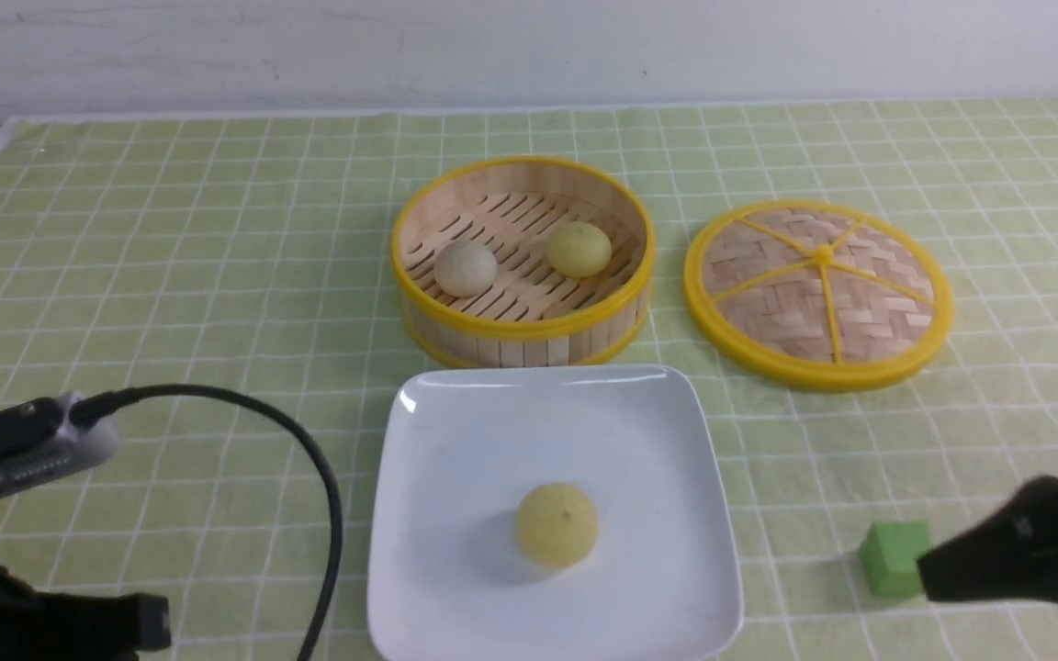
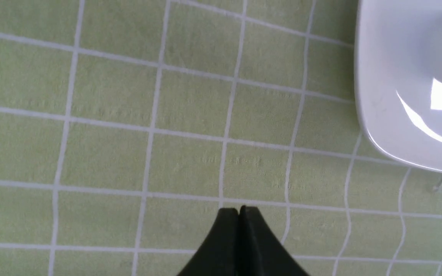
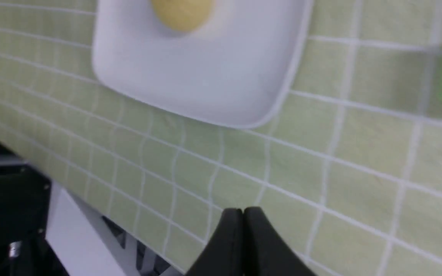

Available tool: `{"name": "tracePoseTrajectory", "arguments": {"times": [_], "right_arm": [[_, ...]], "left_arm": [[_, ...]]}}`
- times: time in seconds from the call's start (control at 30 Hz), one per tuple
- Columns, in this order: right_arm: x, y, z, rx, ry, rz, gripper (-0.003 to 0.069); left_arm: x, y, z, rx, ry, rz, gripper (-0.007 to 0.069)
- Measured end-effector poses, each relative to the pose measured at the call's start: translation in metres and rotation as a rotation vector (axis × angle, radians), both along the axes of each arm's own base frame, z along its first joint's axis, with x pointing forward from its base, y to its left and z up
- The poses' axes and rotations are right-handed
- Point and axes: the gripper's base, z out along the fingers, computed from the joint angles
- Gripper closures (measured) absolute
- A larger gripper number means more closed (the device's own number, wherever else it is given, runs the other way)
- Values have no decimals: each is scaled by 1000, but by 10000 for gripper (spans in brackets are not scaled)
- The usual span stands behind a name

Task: Put the steamed buns into the plate on the green tablecloth.
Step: 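Reach toward a bun in the bamboo steamer with the right gripper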

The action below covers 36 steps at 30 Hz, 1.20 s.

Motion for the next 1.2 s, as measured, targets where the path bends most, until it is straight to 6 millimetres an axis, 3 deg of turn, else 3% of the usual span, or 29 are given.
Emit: {"name": "tracePoseTrajectory", "arguments": {"times": [0.07,0.1,0.13,0.17,0.27,0.3,0.37,0.43,0.47,0.57,0.7,0.73,0.93,1.2], "right_arm": [[13,9,-1,0,-2,40,650],[32,26,-3,-15,1,93,648],[33,27,-1,-17,-12,98,647],[57,44,1,-51,-42,136,644],[98,75,3,-119,-107,182,635],[99,77,0,-120,-95,184,634],[136,101,5,-169,-164,195,610],[150,108,5,-185,-189,194,594],[173,120,1,-212,-233,193,563],[214,136,-3,-220,-320,172,466],[243,146,-6,-229,-401,148,359],[260,150,-15,-248,-442,135,298],[290,153,-42,-342,-559,101,188],[304,153,-73,-376,-580,52,190]], "left_arm": [[1,0,0,0,3,-1,611],[2,0,-1,0,7,-2,608],[2,0,0,0,6,-2,608],[2,0,0,0,4,-3,605],[2,0,0,1,5,-3,598],[2,0,0,1,5,-3,597],[2,0,0,1,7,-4,587],[2,0,0,1,7,-4,583],[2,0,0,4,5,-10,575],[2,0,0,12,2,-18,559],[2,1,-1,26,0,-24,542],[2,1,-1,28,0,-25,530],[2,1,-1,30,-2,-25,491],[2,1,-1,30,-4,-24,477]]}}
